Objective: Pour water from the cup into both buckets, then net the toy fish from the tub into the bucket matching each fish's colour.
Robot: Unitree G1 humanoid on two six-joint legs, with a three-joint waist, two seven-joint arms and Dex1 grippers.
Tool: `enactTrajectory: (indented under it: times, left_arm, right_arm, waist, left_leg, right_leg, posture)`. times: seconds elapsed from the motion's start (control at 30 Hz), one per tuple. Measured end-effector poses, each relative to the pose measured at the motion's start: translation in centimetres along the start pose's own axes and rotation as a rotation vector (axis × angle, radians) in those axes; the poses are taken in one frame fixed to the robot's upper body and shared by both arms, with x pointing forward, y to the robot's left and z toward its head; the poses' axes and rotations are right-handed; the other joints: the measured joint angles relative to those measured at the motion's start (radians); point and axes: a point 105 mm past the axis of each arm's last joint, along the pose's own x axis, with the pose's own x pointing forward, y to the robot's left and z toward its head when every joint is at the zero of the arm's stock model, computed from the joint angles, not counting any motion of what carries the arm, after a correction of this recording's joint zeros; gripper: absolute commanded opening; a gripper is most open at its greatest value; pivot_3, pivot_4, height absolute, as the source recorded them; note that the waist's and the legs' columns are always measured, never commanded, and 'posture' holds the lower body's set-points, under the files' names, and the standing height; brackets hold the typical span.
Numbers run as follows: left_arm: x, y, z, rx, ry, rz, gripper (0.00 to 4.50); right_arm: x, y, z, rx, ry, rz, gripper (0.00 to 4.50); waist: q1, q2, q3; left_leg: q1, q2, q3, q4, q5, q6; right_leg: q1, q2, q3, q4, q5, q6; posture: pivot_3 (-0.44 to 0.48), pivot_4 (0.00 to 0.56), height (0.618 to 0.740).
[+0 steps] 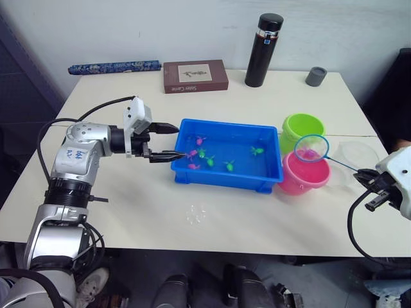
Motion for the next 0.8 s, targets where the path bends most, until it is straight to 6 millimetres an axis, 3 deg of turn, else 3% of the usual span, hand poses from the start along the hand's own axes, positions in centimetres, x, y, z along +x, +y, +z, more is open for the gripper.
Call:
enactTrajectory:
  times: [0.27,0.57,0.8]
  left_arm:
    - [0.3,0.1,-0.3,0.006,0.005,-0.019,4.46]
    - [0.2,0.1,-0.3,0.013,0.006,-0.019,4.46]
    - [0.1,0.0,-0.6,0.005,0.008,-0.018,4.46]
  right_arm:
    - [-0.4,0.2,0.2,-0.281,-0.069,-0.135,0.00]
    - [-0.8,0.9,-2.2,-0.596,-0.024,-0.165,0.00]
    - [-0.7,0.8,-2.1,-0.781,-0.065,-0.209,0.00]
  waist:
    - [-0.003,0.000,0.000]
    - [-0.003,0.000,0.000]
    - [-0.004,0.000,0.000]
  left_leg:
    - [0.001,0.001,0.001,0.000,0.000,0.000]
    - [0.001,0.000,0.001,0.000,0.000,0.000]
    - [0.001,0.001,0.001,0.000,0.000,0.000]
  right_leg:
    - [0.000,0.001,0.001,0.001,0.000,0.000]
    - [0.001,0.002,0.002,0.000,0.000,0.000]
    - [0.001,0.002,0.003,0.000,0.000,0.000]
  posture:
    - [0.000,0.150,0.740]
    - [0.000,0.150,0.740]
    - [0.000,0.150,0.740]
